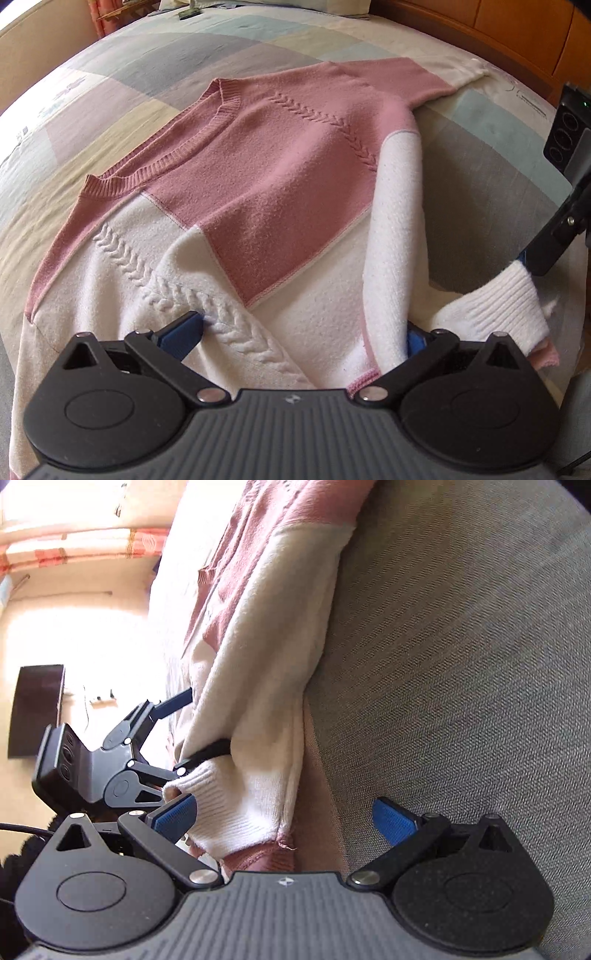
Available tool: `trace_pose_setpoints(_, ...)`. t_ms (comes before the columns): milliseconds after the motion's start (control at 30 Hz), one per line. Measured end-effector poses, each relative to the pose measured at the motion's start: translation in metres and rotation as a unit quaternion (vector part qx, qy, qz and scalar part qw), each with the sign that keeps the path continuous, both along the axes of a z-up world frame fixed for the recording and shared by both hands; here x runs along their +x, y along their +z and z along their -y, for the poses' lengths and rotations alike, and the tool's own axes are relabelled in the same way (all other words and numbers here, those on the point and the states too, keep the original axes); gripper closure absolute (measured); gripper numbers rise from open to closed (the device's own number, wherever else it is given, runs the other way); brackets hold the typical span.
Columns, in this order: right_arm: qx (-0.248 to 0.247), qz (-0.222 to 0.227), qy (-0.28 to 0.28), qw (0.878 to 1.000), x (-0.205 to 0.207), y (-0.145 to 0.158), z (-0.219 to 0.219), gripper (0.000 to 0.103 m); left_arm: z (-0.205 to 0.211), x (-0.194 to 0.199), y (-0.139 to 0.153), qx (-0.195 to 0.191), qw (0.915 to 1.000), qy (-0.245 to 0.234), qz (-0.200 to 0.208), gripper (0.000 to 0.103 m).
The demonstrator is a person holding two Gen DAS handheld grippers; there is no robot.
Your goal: Fold clothes
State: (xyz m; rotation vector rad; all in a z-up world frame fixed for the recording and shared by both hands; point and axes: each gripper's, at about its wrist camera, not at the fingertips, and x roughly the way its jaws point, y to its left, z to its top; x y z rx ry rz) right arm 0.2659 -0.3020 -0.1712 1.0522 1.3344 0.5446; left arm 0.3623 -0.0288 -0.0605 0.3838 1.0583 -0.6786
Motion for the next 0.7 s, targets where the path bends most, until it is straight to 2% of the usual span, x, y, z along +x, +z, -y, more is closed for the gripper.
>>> trace_pose_setpoints(133,0.017,-0.015,-0.018,1.000,-0.003,0.000,0.003,0.000,0.000,-0.003,0.020,0.002,0.9994,-0.031,0.015,0.001)
trace_pose_setpoints(233,0.028,-0.027,-0.024,0.999,-0.004,0.001,-0.004,0.000,-0.011,0.000,0.010,0.000,0.9999,-0.011,-0.006,0.001)
trace_pose_setpoints(300,0.058,-0.038,-0.031,0.997,-0.002,-0.005,-0.018,0.000,-0.018,0.002,0.002,-0.002,0.9997,0.007,-0.023,0.001)
trace_pose_setpoints(433,0.089,-0.050,-0.040,0.994,-0.001,-0.014,-0.038,0.000,-0.024,-0.001,-0.002,-0.014,0.9991,0.023,-0.032,0.001)
trace_pose_setpoints(700,0.155,-0.012,-0.089,0.984,0.031,-0.014,-0.053,0.000,-0.029,-0.010,-0.003,-0.030,0.9977,0.041,-0.044,0.001)
